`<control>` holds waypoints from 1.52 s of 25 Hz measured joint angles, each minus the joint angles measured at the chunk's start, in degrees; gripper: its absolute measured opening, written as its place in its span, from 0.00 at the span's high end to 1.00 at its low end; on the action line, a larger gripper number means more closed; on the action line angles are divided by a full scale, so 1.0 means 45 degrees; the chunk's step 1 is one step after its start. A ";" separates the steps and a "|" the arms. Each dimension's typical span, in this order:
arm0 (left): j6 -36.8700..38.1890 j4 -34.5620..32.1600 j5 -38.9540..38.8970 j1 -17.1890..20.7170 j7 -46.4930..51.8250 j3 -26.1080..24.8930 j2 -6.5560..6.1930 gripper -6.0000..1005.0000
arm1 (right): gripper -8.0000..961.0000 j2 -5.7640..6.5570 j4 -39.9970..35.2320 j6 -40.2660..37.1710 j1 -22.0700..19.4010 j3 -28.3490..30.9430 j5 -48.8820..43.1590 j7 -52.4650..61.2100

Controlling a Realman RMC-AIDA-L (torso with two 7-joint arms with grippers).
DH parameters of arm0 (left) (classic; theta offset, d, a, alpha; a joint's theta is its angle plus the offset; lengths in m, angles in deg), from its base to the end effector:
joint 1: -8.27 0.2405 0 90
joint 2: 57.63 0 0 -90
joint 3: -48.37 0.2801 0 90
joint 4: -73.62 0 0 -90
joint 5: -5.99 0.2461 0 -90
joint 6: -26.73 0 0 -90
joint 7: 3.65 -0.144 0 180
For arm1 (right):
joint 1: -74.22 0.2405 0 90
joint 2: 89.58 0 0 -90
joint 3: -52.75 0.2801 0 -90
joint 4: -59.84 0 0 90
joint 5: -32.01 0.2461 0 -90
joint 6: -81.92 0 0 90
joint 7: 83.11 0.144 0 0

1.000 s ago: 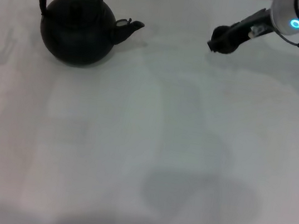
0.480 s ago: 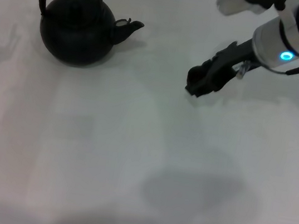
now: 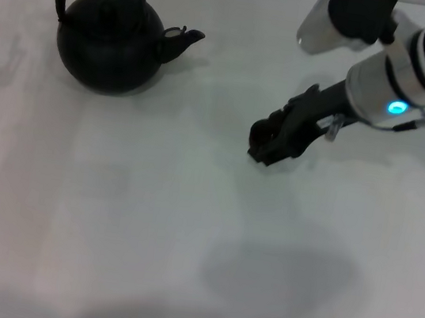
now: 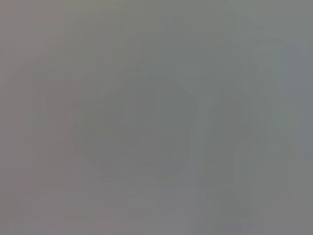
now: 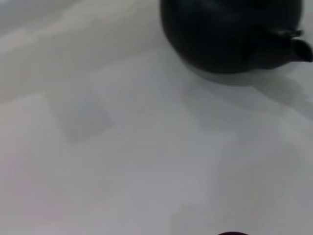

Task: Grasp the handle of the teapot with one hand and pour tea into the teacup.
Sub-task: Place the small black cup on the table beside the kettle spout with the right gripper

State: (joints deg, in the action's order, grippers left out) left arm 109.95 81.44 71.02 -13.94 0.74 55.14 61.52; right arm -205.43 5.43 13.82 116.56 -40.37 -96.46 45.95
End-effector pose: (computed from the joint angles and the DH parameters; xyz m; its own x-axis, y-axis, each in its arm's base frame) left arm -0.3980 0.3046 -0.0194 0.7100 -0.1779 0.6814 0.6992 0.0626 -0.7122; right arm 0.1827 0.4227 -0.0907 0.8978 -0.3950 0.1945 -0.3462 -0.9063 -0.2424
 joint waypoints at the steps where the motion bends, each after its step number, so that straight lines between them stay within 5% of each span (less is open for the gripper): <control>1: 0.0000 0.0000 0.0000 0.0000 0.0000 0.0000 0.0000 0.14 | 0.19 -0.0006 -0.0082 0.0151 -0.0125 -0.0221 0.0207 -0.0110; 15: -0.0234 0.0081 0.0002 -0.0062 0.0000 0.0000 0.0008 0.15 | 0.18 -0.0075 -0.0443 0.1474 -0.1153 -0.1368 0.1258 -0.1811; 38: -0.0193 0.0118 0.0002 -0.0178 0.0501 0.0001 0.0026 0.15 | 0.15 -0.0074 -0.0201 0.2692 -0.1177 -0.2358 0.1292 -0.2055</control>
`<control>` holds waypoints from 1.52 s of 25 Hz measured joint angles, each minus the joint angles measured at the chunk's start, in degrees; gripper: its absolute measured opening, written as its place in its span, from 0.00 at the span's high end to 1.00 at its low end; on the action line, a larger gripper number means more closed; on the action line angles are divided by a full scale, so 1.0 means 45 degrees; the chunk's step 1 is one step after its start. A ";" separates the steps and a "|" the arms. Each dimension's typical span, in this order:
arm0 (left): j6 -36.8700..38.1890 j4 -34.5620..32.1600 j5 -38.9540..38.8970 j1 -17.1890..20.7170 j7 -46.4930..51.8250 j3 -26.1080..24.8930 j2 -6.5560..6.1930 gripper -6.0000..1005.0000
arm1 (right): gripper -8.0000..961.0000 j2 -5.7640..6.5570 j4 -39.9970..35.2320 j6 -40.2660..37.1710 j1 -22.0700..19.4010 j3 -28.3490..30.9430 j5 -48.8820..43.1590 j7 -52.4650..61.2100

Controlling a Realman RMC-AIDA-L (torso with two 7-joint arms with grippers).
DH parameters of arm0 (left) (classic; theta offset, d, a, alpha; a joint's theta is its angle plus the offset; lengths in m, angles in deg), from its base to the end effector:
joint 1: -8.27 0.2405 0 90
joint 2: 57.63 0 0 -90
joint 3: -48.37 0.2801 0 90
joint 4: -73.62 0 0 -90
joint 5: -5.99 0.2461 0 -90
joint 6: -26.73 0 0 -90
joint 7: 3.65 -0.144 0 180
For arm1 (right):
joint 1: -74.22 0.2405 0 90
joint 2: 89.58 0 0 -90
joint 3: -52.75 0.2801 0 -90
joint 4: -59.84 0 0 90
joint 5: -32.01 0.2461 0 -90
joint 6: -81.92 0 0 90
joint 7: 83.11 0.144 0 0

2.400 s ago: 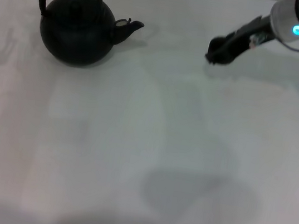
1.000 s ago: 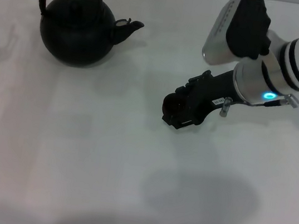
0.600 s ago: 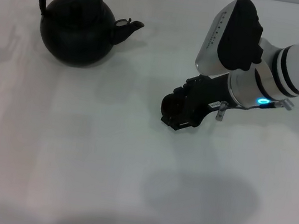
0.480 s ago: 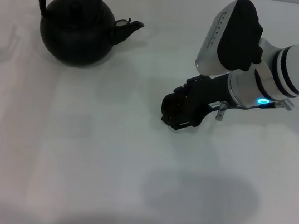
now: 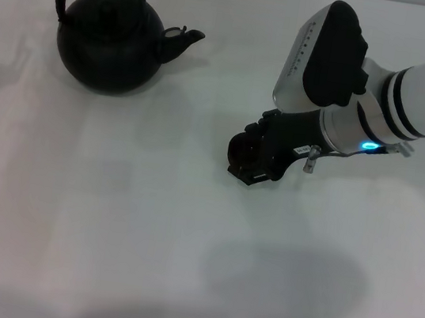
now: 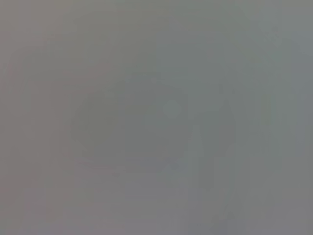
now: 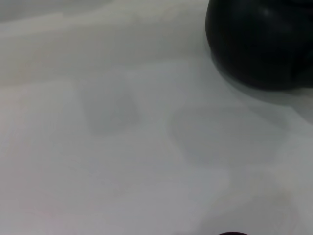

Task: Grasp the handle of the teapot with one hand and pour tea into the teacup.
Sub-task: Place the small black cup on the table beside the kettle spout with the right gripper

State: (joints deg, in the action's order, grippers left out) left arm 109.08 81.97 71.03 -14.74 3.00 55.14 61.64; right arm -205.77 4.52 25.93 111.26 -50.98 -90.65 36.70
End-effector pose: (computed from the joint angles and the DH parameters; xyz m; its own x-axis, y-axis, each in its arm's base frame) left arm -0.3940 0.3096 -0.0241 0.6736 -0.1708 0.7191 0.7344 0.0443 -0.6773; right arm 0.1965 0.4007 -0.1255 0.9591 -0.2288 0.1669 -0.1843 -0.9517 -0.2456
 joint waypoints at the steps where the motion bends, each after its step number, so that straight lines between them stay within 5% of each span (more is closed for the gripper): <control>1: -0.0003 -0.0001 0.0000 -0.0002 0.0002 0.0000 0.0000 0.15 | 0.15 0.0000 0.0030 0.0030 0.0011 -0.0021 0.0000 -0.0002; 38: -0.0018 -0.0098 -0.0007 0.0138 -0.0080 0.0000 0.0007 0.15 | 0.10 0.0035 0.0204 0.0882 -0.0088 -0.0017 0.1754 -0.0825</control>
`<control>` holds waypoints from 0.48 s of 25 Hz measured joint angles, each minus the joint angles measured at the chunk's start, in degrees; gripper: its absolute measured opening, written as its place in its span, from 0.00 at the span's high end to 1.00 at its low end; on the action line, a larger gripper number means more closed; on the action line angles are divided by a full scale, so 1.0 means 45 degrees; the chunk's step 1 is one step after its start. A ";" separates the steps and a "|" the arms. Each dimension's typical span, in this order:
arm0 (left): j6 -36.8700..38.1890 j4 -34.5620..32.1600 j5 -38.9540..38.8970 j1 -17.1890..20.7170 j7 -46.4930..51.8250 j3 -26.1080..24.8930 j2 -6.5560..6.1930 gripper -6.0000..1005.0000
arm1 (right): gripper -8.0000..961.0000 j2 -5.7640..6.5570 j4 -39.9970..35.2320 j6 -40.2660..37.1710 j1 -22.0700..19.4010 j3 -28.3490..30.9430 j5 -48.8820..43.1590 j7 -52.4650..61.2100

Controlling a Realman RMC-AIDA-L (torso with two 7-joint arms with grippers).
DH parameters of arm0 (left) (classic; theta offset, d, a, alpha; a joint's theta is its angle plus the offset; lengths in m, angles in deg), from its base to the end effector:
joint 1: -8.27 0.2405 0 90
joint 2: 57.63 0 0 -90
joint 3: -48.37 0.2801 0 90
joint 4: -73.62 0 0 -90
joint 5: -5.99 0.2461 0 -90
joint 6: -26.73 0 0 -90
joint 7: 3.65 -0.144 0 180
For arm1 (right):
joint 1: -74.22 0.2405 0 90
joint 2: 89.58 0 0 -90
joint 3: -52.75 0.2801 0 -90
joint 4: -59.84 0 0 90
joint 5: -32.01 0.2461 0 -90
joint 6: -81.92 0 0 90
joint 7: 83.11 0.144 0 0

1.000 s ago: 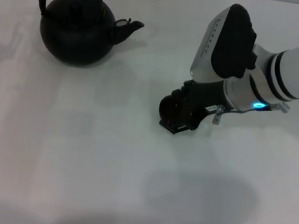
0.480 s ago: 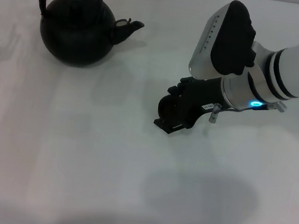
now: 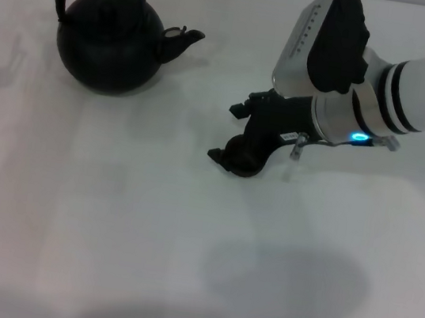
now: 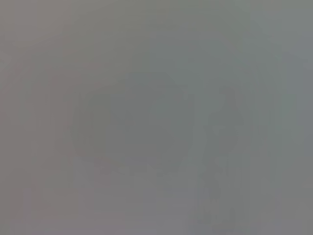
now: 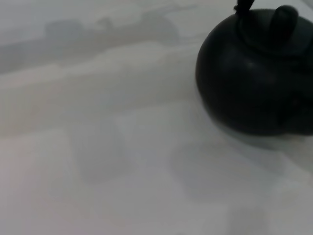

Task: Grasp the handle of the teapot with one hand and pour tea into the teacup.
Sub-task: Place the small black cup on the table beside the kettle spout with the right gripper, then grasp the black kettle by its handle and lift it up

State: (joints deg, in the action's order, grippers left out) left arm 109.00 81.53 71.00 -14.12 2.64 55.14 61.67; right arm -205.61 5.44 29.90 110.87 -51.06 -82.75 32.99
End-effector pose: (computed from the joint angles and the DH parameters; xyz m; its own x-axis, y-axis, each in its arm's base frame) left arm -0.3981 0.3059 -0.0225 0.6844 -0.1646 0.7102 0.7253 0.0554 -0.6862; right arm 0.1874 0.4047 -0.1273 0.9709 -0.2346 0.0473 -0.2153 -0.9426 -0.2554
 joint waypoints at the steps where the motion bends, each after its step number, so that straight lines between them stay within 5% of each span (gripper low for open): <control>1: 0.0002 -0.0004 -0.0004 0.0019 -0.0010 -0.0001 0.0001 0.15 | 0.10 -0.0002 0.0015 0.0100 0.0000 0.0005 0.0137 -0.0019; 7: 0.0072 0.0014 -0.0458 0.0124 -0.0210 0.0000 0.0029 0.15 | 0.11 -0.0022 0.0213 0.1222 -0.0608 0.1106 0.2790 -0.1481; 12: 0.0002 0.0230 -0.0654 0.0042 -0.1208 0.0000 0.0050 0.15 | 0.11 0.0084 0.1968 0.0756 -0.1297 0.3808 0.8515 -0.4187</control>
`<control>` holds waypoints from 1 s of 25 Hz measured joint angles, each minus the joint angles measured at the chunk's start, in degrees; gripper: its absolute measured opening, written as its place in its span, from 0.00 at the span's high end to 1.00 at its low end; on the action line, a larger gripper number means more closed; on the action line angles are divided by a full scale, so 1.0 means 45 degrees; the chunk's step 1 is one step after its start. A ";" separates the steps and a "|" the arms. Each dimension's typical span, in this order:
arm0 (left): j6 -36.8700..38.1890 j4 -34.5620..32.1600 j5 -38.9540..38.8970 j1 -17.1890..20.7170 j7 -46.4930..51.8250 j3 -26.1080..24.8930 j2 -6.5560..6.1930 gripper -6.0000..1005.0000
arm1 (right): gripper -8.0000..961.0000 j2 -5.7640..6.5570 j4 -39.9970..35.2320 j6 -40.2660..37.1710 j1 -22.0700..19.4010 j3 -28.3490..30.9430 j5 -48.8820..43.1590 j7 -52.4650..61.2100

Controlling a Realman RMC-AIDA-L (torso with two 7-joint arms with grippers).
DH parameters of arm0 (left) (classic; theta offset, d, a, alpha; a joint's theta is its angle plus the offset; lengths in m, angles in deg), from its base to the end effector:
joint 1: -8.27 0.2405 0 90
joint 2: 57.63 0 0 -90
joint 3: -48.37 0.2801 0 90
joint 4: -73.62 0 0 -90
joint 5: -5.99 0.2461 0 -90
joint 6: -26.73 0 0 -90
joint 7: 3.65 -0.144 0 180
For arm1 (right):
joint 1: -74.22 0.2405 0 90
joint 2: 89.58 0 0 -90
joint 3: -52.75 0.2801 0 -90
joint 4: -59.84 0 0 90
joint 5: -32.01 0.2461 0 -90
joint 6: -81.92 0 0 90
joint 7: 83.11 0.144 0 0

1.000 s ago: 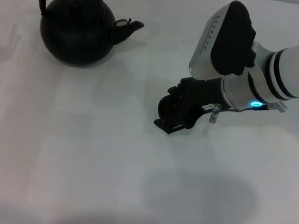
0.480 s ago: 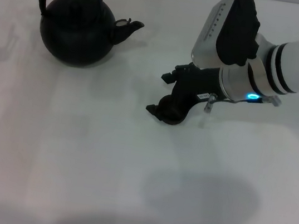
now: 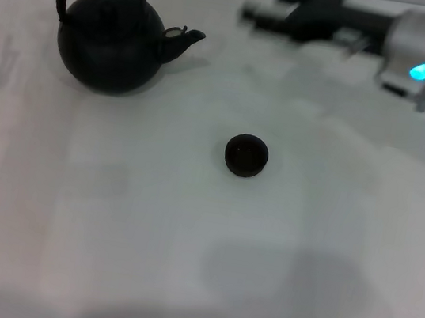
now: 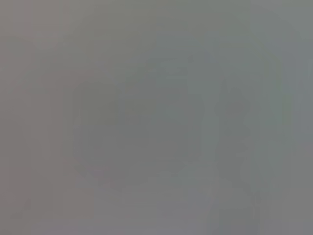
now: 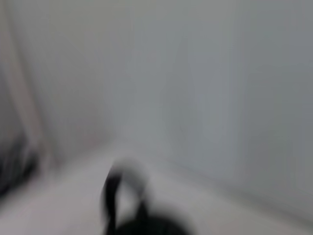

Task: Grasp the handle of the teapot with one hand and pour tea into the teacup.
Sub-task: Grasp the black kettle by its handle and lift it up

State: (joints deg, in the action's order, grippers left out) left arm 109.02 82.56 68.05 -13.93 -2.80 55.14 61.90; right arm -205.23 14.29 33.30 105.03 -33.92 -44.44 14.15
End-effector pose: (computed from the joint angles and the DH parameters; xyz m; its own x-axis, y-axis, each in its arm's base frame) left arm -0.4013 0.3021 -0.0234 0.7333 -0.1504 0.6631 0.6792 0.1165 -0.7247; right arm 0.2178 0.4408 -0.0572 0.7022 -0.4077 -0.5836 -0.6347 -0.7299 -0.2537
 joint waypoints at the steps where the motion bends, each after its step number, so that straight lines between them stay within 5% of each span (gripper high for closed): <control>1: 0.0000 0.0084 -0.0004 -0.0014 -0.0011 0.0001 -0.0003 0.15 | 0.11 0.0010 0.0621 -0.0424 -0.0017 0.0621 0.0986 -0.0381; 6: 0.0044 0.0156 -0.0022 0.0077 0.0053 0.0001 -0.0033 0.15 | 0.11 -0.0005 0.4419 -0.2602 0.0160 0.3508 0.5125 -0.2558; 9: 0.0041 0.0184 0.0078 0.0102 0.0068 0.0083 -0.0036 0.15 | 0.11 -0.0076 0.5490 -0.2646 0.0022 0.4147 0.6742 -0.4797; 13: 0.0103 0.0176 0.0622 0.0358 0.0199 0.0839 -0.0053 0.14 | 0.11 -0.0118 0.6534 -0.2476 -0.0142 0.4125 0.9242 -1.0686; 18: 0.0388 0.0108 0.0654 0.0583 0.0825 0.1469 -0.0061 0.14 | 0.11 -0.0119 0.7252 -0.2430 -0.0009 0.4085 1.0968 -1.4348; 25: 0.0442 -0.0078 0.0818 0.0597 0.1318 0.2727 -0.0111 0.14 | 0.11 -0.0119 0.7628 -0.1575 0.0317 0.4084 1.1351 -1.6306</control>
State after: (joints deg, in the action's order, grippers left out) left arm 111.00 82.21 71.73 -11.25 3.13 67.41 61.40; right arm -205.77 48.62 26.22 106.46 -15.54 6.64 -59.23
